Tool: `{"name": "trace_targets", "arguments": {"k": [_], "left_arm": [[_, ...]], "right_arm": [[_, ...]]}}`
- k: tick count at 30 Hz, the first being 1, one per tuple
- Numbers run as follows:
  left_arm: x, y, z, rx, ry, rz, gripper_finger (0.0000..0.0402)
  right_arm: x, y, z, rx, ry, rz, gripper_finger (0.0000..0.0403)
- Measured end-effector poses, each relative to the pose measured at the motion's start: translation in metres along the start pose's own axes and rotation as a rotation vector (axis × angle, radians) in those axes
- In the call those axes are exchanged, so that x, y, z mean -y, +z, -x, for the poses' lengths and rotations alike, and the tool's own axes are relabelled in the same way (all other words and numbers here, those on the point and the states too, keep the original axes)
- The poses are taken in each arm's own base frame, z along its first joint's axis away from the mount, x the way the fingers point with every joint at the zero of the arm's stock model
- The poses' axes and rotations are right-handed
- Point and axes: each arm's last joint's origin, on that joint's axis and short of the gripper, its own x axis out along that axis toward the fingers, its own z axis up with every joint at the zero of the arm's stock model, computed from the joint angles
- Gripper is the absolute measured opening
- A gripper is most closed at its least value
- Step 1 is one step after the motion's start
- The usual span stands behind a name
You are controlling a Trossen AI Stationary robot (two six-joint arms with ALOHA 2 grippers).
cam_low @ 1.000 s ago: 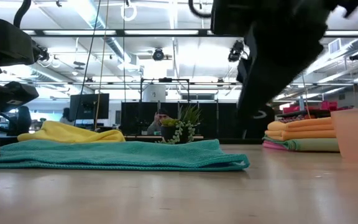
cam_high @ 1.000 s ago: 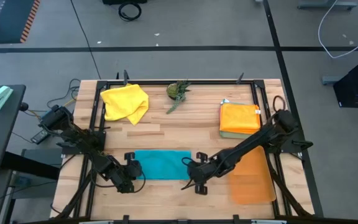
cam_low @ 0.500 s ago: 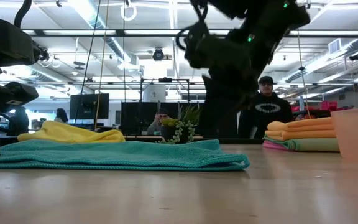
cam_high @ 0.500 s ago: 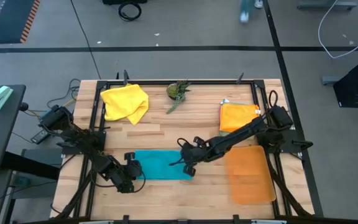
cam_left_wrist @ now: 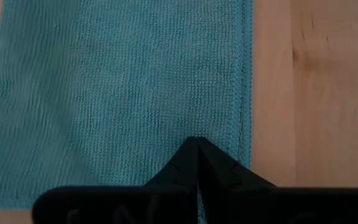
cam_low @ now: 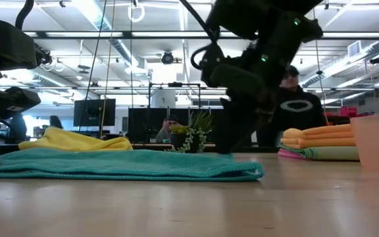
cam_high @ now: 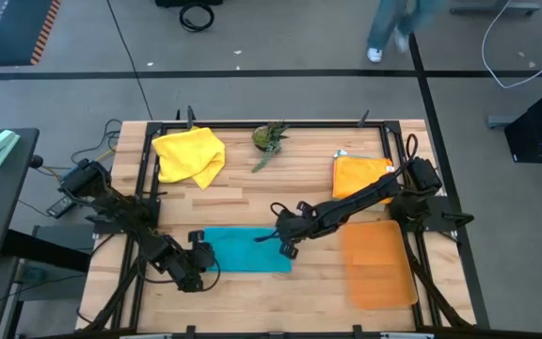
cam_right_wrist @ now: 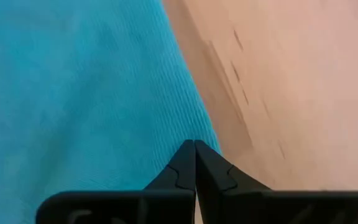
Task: Fold microfiber towels
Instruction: Fold the blue microfiber towel
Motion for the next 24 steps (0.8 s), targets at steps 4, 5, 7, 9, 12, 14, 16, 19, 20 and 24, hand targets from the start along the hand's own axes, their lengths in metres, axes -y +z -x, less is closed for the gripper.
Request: {"name": "trace_targets", "arguments": {"k": [4,5,7,9,12,14,16,19,20,24], "left_arm": [[0.0,0.0,0.0,0.0,0.0,0.018,0.0018],[0.0,0.0,0.0,-0.001,0.0,0.018,0.0017],[0.0,0.0,0.0,-0.001,0.0,0.017,0.0009],[0.0,0.0,0.0,-0.001,0.0,0.017,0.0006],[0.0,0.0,0.0,-0.002,0.0,0.017,0.0015],[0.0,0.0,0.0,0.001,-0.001,0.017,0.0024],[0.0,0.0,0.0,0.0,-0.001,0.016,0.0028],[0.0,0.0,0.0,0.001,-0.003,0.011,0.0022],[0.0,0.0,0.0,0.002,-0.002,0.011,0.0018],[0.0,0.0,0.0,0.002,-0.003,0.009,0.0006]], "right_arm": [[0.009,-0.01,-0.006,-0.019,-0.018,-0.031,0.0004],[0.01,-0.011,-0.006,-0.018,-0.022,-0.036,0.0004],[0.011,-0.013,-0.007,-0.012,-0.039,-0.033,0.0003],[0.011,-0.013,-0.006,-0.005,-0.056,-0.018,0.0003],[0.009,-0.012,0.0,0.002,-0.057,0.038,0.0003],[0.005,-0.007,0.009,0.03,-0.037,0.063,0.0003],[0.001,-0.002,0.018,0.068,-0.008,0.058,0.0003],[-0.011,-0.008,0.019,0.066,0.057,0.076,0.0003],[-0.019,-0.011,0.018,0.071,0.095,0.088,0.0003],[-0.045,-0.03,0.01,0.055,0.197,0.147,0.0003]]}}
